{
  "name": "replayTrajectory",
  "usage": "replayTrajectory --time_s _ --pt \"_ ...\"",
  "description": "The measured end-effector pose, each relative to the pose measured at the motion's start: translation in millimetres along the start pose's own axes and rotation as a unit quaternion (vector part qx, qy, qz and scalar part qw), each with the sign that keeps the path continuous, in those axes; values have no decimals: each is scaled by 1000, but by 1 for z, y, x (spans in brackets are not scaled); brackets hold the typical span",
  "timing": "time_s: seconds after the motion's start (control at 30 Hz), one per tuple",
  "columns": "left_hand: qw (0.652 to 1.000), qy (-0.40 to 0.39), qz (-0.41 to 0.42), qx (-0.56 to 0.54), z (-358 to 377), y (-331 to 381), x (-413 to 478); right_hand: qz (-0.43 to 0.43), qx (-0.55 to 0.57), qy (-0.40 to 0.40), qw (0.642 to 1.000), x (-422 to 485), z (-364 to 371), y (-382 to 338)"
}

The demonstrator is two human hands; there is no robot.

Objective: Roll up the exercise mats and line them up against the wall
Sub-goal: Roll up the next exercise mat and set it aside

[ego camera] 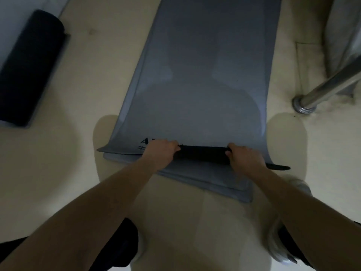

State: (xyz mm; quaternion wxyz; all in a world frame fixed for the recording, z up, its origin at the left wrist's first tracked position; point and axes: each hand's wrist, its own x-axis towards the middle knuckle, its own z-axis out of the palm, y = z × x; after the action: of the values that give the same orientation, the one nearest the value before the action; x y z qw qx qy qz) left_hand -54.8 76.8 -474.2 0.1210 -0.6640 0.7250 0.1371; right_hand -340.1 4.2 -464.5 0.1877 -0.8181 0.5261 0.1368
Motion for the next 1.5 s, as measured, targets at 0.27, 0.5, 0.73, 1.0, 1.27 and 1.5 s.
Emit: replayTrajectory --time_s 0.27,0.5,0.73,1.0,1.27,1.5 --pt "995 88 -43 -7 29 2 46 -50 -113 198 972 -10 52 -13" --pt "967 189 -170 -31 67 9 41 -3 -145 38 989 16 96 -28" --pt "967 253 -21 8 113 -7 -16 -25 -162 8 986 25 104 -18" --pt "990 104 -68 -69 113 -42 0 -72 -82 65 992 33 110 -3" --pt "989 -62 -63 -121 38 -71 52 -12 22 -145 989 92 7 14" --pt "975 -127 -176 -41 31 -60 101 20 -95 87 991 83 34 -5"
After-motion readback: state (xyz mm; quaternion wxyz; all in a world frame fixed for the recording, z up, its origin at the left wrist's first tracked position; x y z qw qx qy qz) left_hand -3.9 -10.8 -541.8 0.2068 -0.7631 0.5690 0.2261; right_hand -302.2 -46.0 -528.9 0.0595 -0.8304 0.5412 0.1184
